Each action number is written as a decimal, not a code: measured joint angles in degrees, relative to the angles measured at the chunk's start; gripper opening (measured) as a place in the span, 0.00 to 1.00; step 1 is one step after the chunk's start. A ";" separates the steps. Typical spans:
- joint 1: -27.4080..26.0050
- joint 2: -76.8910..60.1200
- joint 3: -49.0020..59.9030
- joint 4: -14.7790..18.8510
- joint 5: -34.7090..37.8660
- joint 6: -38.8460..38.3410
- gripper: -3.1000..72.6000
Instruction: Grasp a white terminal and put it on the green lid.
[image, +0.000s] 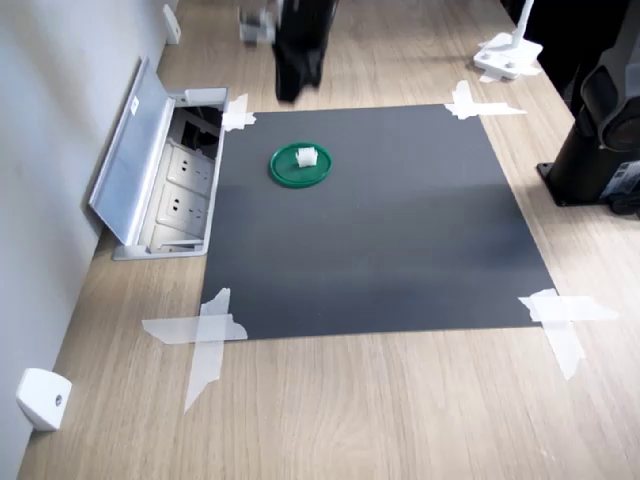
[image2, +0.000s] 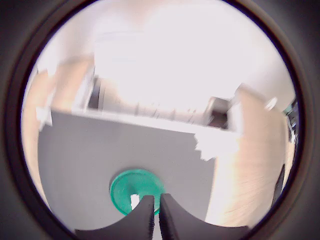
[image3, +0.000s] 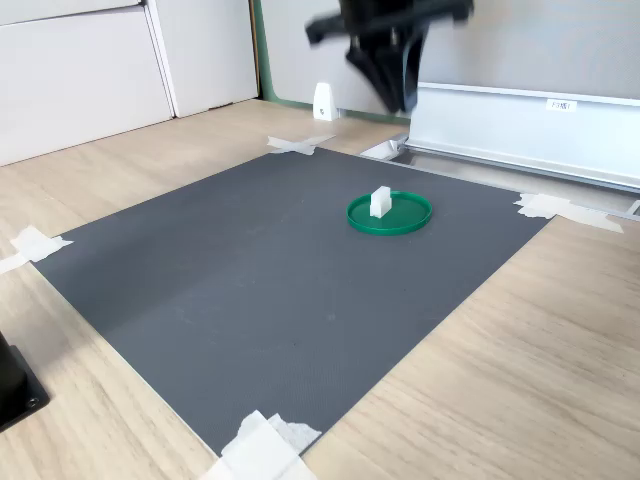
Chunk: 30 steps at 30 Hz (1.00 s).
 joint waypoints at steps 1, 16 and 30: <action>0.00 -3.15 1.72 0.00 -1.72 0.43 0.04; 0.00 -59.42 47.86 6.19 -38.62 15.61 0.03; 0.00 -87.31 66.06 6.48 -28.79 15.73 0.03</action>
